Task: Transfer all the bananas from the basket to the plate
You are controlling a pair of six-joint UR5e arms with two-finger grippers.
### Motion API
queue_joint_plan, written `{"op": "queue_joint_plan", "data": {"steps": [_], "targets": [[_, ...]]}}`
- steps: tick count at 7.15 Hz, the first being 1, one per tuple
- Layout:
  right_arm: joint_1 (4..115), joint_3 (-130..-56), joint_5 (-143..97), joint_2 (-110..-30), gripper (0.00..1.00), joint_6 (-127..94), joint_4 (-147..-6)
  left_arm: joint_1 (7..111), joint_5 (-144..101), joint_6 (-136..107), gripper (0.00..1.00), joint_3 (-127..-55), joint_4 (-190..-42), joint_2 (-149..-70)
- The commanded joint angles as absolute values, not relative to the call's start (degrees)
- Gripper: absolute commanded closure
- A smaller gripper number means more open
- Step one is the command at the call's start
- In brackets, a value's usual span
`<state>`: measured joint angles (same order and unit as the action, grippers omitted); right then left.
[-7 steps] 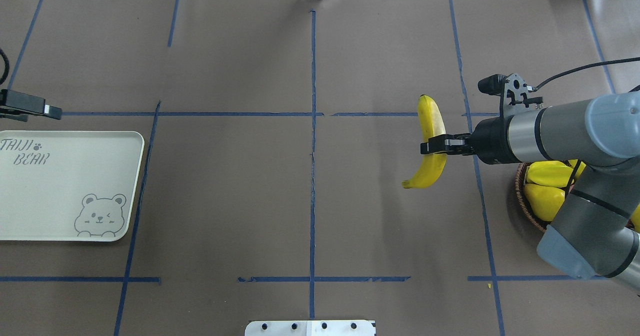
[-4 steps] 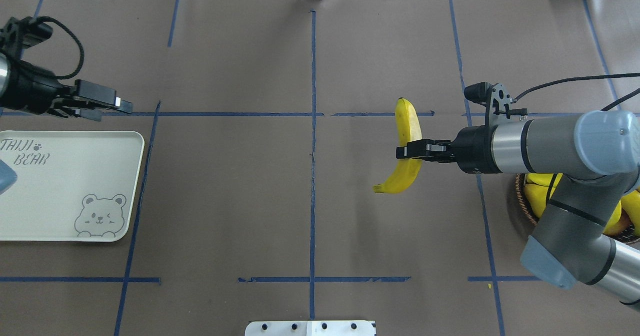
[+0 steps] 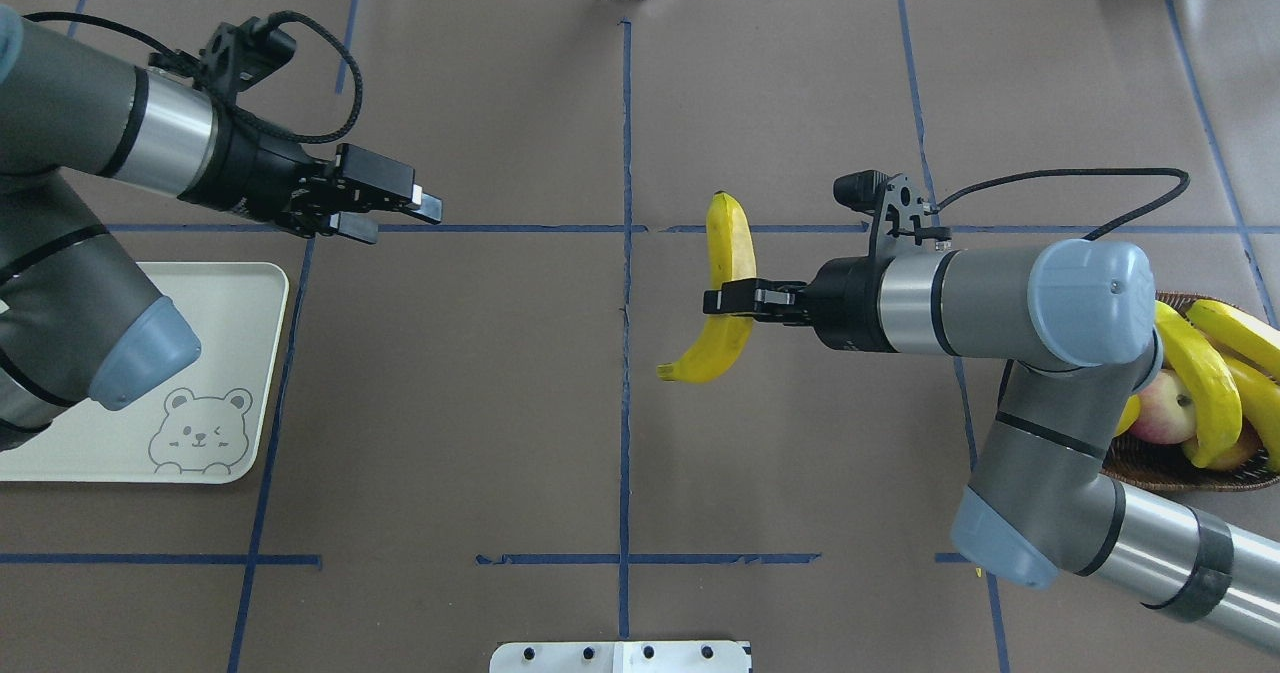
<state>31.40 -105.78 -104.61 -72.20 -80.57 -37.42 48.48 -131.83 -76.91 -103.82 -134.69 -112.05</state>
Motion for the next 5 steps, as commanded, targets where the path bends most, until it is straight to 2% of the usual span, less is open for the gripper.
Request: {"op": "queue_joint_plan", "data": {"steps": [1, 5], "targets": [[30.4, -105.4, -104.4, -65.8, 0.9, -80.6, -45.0, 45.4, -128.6, -77.4, 0.0, -103.4, -134.5, -115.0], [26.1, -102.5, -98.2, -59.7, 0.9, -80.6, -47.3, 44.2, -128.2, -79.1, 0.0, -101.6, -134.5, -118.0]]}}
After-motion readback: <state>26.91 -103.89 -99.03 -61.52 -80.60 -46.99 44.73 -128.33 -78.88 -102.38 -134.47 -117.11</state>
